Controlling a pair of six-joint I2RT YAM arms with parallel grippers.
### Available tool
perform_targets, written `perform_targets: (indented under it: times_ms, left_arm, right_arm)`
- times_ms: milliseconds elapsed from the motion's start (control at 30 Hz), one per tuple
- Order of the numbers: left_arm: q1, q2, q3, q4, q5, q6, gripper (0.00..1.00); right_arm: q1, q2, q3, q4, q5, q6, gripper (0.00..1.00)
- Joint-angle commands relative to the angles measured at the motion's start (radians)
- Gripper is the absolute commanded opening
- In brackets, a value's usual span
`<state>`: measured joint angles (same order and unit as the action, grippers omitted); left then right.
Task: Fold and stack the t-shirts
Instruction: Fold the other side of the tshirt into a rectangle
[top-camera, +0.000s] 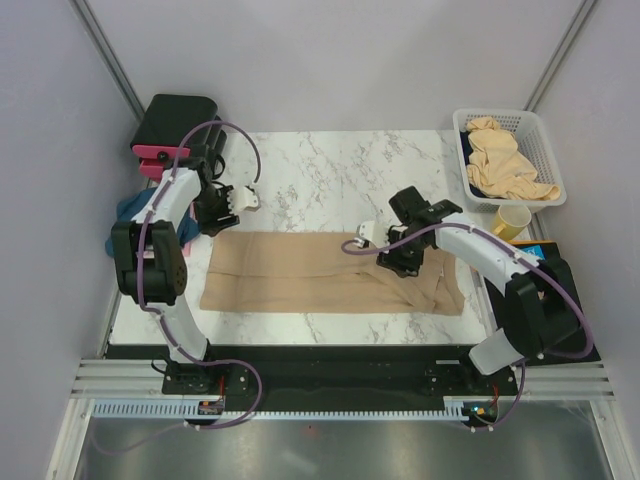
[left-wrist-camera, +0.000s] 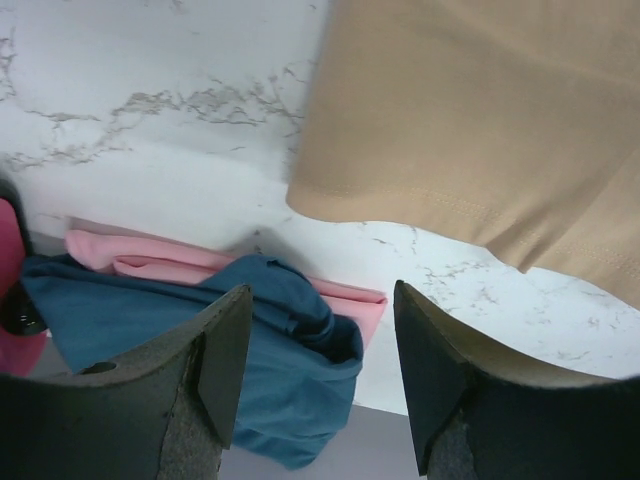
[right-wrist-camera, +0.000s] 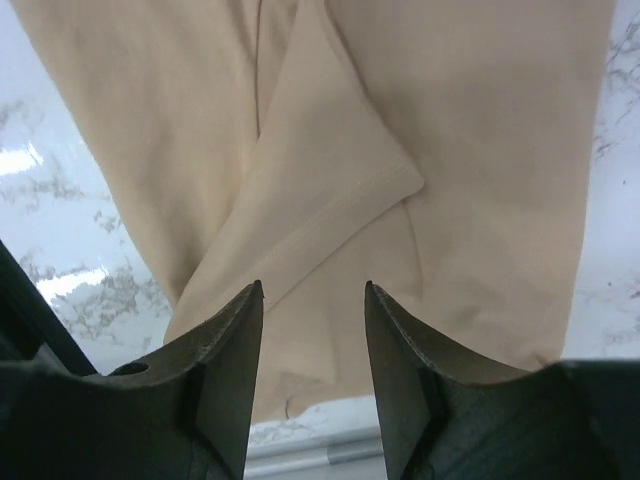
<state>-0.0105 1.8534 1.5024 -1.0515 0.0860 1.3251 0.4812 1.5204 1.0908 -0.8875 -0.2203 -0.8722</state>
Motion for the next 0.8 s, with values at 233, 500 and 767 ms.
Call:
perform_targets:
  times_ms: [233,500,767]
  left_arm:
    - [-0.051,0.035,0.045,0.008,0.02,-0.07,0.65]
    - [-0.059,0.018,0.005,0.022,-0.006,-0.087,0.65]
    - [-0.068,0.033,0.013,0.035,-0.009,-0.101,0.64]
  right_arm:
    - [-0.144,0.409,0.42,-0.119,-0.304,0.087,0.45]
    - [-0.187,0.508,0.544,-0.246,-0.306,-0.045,0.42]
    - [-0.185,0.478,0.491,-0.194,-0.232,-0.044,0.27]
